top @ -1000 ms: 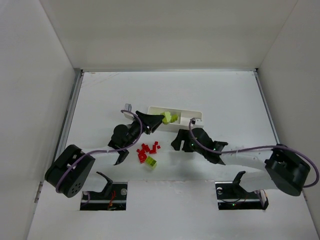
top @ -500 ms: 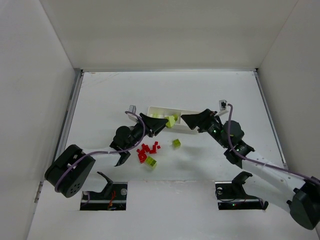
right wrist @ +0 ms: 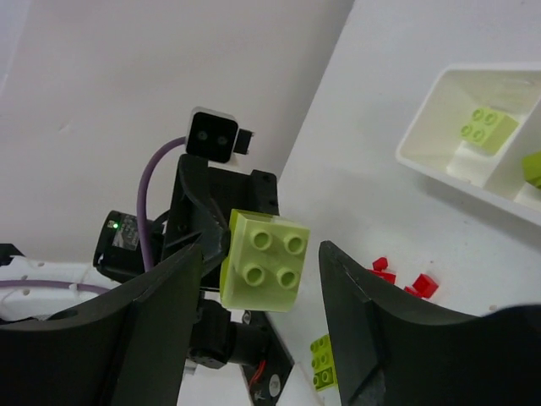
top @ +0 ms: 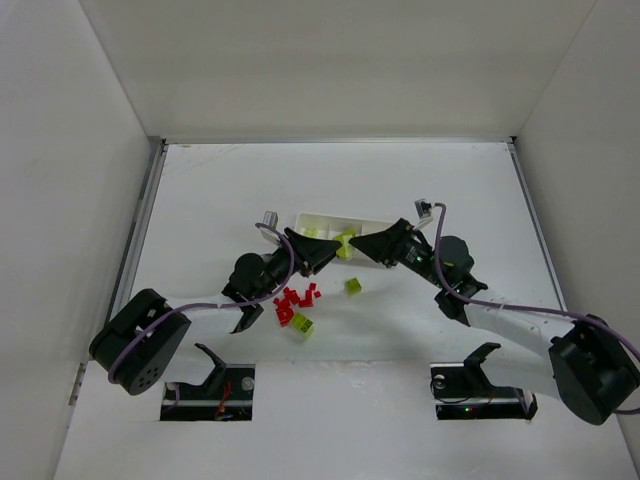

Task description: Sort the legos into containers by color

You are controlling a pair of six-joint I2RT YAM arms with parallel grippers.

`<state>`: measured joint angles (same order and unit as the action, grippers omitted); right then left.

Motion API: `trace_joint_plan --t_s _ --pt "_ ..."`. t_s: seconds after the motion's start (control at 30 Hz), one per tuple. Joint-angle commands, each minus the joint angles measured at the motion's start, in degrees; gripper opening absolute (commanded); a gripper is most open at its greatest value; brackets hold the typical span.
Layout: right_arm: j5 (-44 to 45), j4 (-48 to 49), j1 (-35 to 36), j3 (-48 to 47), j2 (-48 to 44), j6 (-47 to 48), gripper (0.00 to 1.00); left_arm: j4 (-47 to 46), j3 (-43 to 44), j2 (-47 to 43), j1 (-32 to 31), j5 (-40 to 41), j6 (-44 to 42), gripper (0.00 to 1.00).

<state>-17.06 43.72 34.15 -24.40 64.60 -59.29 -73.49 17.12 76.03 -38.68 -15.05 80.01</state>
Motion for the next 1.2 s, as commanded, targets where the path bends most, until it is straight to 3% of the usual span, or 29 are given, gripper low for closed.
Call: trace_joint_plan --t_s 0.0,0.2,0.5,0.83,0.97,1.17 --pt "-2.3 7.0 0.1 -0.6 1.5 -1.4 0.62 -13.1 2.4 -0.4 -0.5 -1.1 -0.6 0.16" --pt "-2.4 7.7 0.1 -1.1 3.0 -2.1 0.58 -13.2 2.1 -1.1 -0.1 -1.1 -0.5 0.16" --pt "-2.0 8.2 0.3 -0.8 2.6 -2.8 0.33 -13.2 0.7 -2.2 0.4 -1.1 -0.9 0.16" --pt "-3.7 2.1 -4.5 0.2 -3.1 -0.9 0.32 -12.8 -7.1 -7.3 10.9 -3.2 -0.1 0.14" --pt "-0.8 0.0 -3.8 -2.7 1.7 1.7 0.32 -11.1 -7.2 -9.6 13.7 -4.5 0.0 0.14" --pt "5.1 -8.9 0.2 -14.8 16.9 8.1 0.32 -6.6 -8.2 -15.2 16.5 -5.2 -0.6 0.15"
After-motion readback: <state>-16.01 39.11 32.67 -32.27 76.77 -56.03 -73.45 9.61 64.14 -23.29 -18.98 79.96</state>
